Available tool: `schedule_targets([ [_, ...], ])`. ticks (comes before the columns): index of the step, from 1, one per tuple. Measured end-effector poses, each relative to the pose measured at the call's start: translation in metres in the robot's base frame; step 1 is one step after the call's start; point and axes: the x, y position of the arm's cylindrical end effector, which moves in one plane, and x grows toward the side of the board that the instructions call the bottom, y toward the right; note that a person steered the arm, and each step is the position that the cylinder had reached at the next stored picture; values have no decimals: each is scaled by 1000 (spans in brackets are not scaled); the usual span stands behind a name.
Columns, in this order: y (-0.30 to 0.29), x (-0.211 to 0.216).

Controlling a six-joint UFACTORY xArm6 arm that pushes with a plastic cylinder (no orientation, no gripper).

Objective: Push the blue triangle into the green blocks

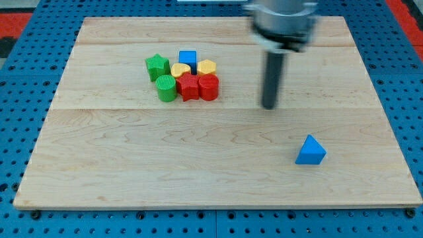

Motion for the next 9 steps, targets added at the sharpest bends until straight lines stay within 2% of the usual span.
schedule_targets([
  [1,74,78],
  [2,36,95],
  [3,-51,57],
  [4,-88,52],
  [5,2,61],
  [6,10,102],
  [7,-91,103],
  [8,-184,65],
  [9,-171,89],
])
